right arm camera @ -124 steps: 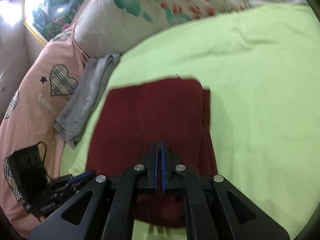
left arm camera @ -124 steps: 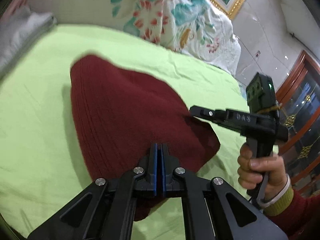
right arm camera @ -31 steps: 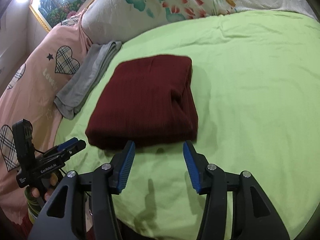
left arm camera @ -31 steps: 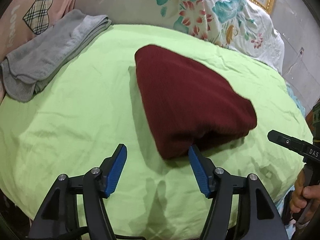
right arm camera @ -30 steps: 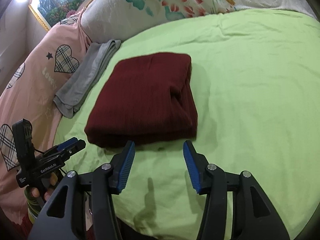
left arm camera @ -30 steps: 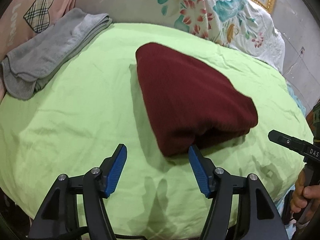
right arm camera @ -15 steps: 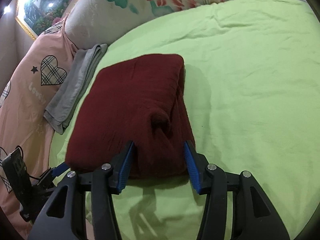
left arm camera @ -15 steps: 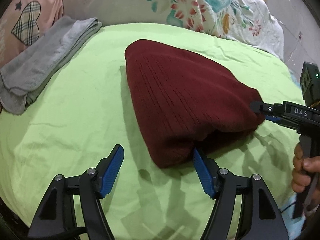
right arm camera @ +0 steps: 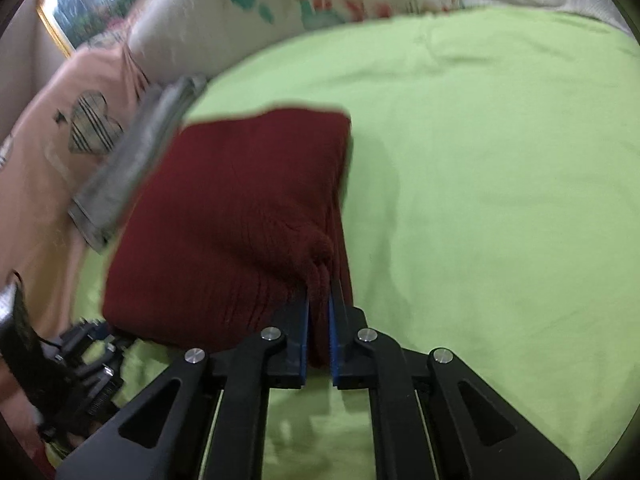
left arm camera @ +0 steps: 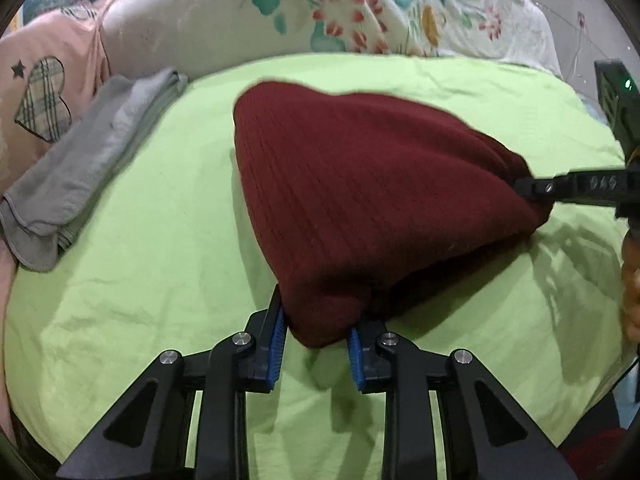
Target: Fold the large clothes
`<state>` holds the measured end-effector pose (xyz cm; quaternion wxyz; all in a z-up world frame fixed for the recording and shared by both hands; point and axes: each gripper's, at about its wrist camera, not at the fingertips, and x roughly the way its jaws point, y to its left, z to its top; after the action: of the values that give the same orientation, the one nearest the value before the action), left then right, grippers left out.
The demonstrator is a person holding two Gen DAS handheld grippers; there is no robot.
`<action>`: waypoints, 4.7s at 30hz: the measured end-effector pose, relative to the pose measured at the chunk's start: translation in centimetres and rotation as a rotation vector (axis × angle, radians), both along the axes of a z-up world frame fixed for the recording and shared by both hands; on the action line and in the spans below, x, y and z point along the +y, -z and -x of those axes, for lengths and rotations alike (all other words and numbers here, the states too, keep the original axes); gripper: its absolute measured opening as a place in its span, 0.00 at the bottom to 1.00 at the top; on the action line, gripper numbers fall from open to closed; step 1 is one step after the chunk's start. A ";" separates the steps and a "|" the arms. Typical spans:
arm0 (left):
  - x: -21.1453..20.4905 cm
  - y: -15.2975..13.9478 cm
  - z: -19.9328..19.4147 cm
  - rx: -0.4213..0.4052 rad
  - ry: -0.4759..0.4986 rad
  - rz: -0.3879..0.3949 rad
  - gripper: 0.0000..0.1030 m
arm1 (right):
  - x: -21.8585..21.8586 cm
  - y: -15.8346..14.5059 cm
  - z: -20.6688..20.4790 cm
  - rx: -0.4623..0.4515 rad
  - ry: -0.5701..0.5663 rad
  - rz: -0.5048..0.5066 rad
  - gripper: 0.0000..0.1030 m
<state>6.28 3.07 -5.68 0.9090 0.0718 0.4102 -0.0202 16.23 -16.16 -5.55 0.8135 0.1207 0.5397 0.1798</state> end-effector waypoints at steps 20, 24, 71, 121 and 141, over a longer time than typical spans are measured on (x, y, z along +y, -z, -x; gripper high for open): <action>0.3 -3.3 -1.9 0.045 0.250 0.336 0.22 | 1.9 -2.0 -0.2 -0.029 -0.060 -0.038 0.15; 0.1 -0.4 -3.5 0.135 0.231 0.343 0.00 | 0.5 0.6 -1.2 0.015 -0.020 -0.050 0.00; 3.7 -6.8 6.5 0.053 -0.158 -0.089 0.78 | 1.2 -9.6 9.5 -0.092 -0.210 0.135 0.78; 3.5 -7.7 4.4 0.032 -0.207 -0.089 0.83 | 4.9 -8.5 6.1 -0.071 -0.234 0.111 0.81; 2.8 -7.8 4.2 0.024 -0.199 -0.087 0.83 | 5.0 -8.8 6.0 -0.078 -0.230 0.100 0.81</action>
<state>2.07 5.86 2.07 0.8975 0.0700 0.4265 0.0874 10.19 -11.14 3.26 0.8127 0.0103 0.5264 0.2495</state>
